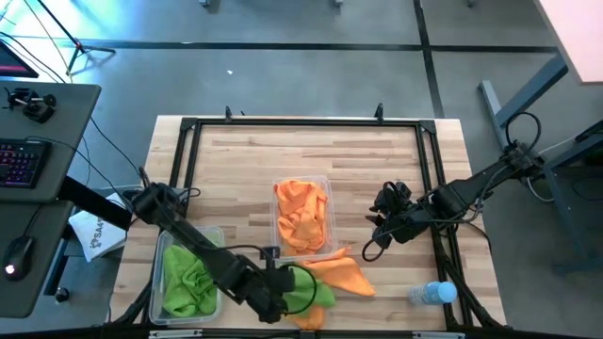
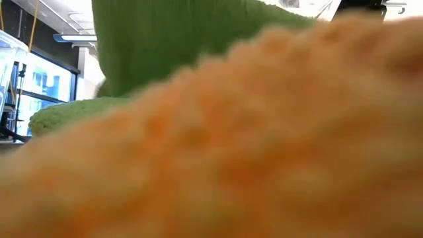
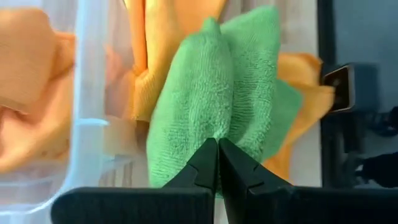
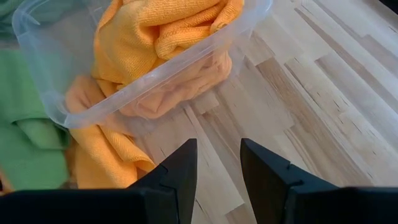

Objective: Sort microfiber towel by color & place in baskets
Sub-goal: Put the green microfiber cloth into the left transparent bin

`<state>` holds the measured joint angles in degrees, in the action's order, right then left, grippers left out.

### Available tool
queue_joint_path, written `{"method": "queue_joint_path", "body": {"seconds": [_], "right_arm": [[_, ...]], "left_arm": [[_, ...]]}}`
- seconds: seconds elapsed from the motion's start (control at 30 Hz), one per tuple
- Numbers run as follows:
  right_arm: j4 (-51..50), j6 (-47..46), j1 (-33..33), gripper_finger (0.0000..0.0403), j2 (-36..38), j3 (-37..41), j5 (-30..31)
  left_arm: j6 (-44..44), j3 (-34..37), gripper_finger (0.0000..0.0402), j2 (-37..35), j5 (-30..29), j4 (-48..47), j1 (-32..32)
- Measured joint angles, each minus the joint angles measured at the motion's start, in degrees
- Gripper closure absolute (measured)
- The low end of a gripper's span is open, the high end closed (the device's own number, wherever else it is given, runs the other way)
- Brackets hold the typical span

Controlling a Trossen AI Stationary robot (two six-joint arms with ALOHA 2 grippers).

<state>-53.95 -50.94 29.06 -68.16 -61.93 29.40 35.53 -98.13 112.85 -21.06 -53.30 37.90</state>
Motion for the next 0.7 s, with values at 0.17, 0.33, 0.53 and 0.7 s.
{"method": "queue_joint_path", "body": {"seconds": [0.17, 0.33, 0.53, 0.7], "right_arm": [[0.0, 0.0, 0.0, 0.0286, 0.0, 0.0, 0.0], [0.1, 0.0, 0.0, 0.0286, 0.0, 0.0, 0.0], [0.1, 0.0, 0.0, 0.0286, 0.0, 0.0, 0.0], [0.1, 0.0, 0.0, 0.0286, 0.0, 0.0, 0.0]], "left_arm": [[0.5, 0.0, 0.0401, -4.5, -0.7, 0.9, 1.4], [2.9, 0.0, 0.0401, -10.5, -6.5, 0.8, 3.7], [3.4, 0.0, 0.0401, -18.7, -19.1, 0.2, 8.0], [3.3, 0.0, 0.0401, -24.3, -24.8, 0.1, 11.2]]}}
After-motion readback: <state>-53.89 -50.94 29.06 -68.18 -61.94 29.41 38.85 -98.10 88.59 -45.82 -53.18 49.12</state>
